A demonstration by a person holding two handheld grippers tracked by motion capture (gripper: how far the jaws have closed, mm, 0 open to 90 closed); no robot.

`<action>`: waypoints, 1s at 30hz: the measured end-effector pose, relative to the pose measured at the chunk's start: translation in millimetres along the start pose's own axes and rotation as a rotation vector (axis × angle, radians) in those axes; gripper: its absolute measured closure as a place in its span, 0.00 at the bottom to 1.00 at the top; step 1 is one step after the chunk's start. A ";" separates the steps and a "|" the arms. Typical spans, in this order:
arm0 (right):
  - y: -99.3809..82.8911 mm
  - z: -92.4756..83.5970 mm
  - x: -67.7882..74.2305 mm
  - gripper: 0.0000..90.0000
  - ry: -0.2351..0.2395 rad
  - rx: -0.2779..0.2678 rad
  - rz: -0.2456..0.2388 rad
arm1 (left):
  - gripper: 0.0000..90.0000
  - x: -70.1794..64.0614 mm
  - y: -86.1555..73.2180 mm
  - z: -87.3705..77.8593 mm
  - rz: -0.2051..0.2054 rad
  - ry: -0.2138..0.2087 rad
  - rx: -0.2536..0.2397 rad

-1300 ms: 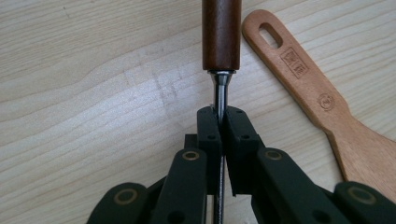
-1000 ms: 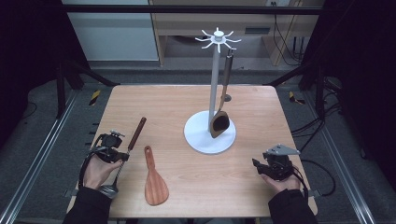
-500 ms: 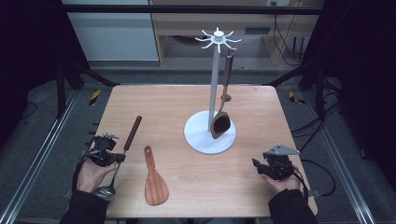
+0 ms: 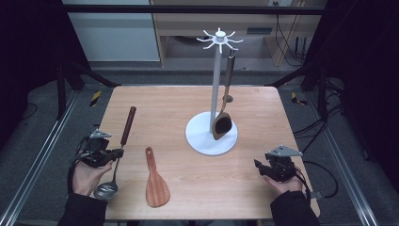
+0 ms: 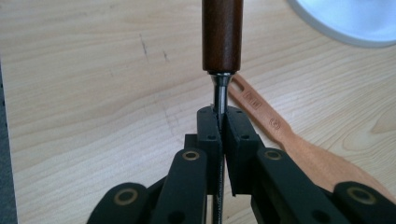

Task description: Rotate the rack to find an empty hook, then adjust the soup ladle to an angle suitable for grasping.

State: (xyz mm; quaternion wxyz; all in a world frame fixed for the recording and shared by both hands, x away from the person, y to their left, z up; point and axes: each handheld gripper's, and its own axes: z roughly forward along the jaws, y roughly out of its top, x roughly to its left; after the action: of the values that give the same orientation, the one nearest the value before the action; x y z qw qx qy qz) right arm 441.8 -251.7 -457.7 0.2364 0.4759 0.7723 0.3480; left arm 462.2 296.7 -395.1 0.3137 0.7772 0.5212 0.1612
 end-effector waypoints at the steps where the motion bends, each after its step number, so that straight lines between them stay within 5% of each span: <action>1: 0.1 -0.1 0.2 0.53 -0.001 0.000 0.004 | 0.95 -0.2 0.3 -1.8 0.001 0.001 -0.015; 11: 0.1 2.1 -0.9 0.49 -0.013 -0.005 0.011 | 0.95 -6.7 2.0 -19.1 -0.026 0.001 -0.220; 20: 0.3 0.6 -1.8 0.49 -0.017 -0.022 0.005 | 0.95 -16.1 7.0 -31.5 -0.023 -0.011 -0.342; 30: 0.7 0.0 -2.2 0.48 -0.021 -0.030 0.009 | 0.95 -28.2 15.9 -37.2 0.005 -0.035 -0.406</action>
State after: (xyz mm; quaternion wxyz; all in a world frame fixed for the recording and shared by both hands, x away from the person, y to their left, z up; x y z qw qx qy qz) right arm 443.1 -253.5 -457.1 0.2501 0.4793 0.7624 0.3555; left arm 440.6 278.8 -354.6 0.4725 0.7020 0.4704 0.2504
